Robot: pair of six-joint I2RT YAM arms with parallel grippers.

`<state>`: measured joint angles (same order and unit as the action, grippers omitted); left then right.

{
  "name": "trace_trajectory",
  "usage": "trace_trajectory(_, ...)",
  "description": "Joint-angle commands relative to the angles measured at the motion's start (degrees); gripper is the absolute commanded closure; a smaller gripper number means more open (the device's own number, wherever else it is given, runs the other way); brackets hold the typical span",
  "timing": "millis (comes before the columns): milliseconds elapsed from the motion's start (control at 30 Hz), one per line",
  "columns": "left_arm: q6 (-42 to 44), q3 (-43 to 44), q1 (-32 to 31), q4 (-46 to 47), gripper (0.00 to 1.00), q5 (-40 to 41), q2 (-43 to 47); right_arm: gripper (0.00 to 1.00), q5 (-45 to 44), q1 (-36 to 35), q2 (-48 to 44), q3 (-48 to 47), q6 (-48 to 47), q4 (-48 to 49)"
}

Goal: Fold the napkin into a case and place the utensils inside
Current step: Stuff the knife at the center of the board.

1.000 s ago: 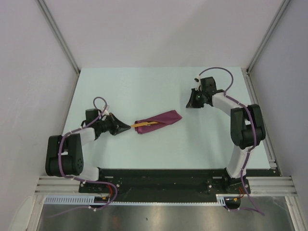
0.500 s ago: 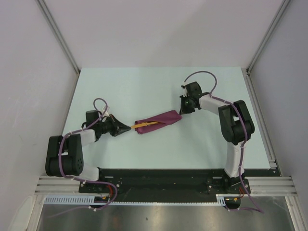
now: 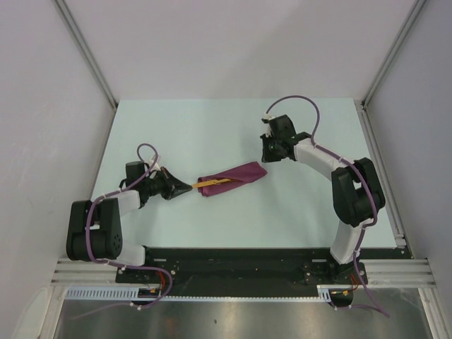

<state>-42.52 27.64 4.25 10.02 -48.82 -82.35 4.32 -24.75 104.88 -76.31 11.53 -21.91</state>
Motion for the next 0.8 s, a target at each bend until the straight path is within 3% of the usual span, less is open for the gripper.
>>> trace_trajectory(0,1.3,-0.3,-0.3,0.53,1.0,0.65,1.92,1.0,3.68,-0.47,0.94,0.28,0.16,1.07)
trace_trajectory(600,0.51,-0.83,-0.38,1.23,1.0,0.65,2.36,1.0,2.8,-0.38,4.89,5.38,-0.19,3.28)
trace_trajectory(767,-2.2,-3.63,-0.38,5.35,1.0,0.13,3.07,1.0,2.71,-0.65,5.86,6.44,0.95,4.42)
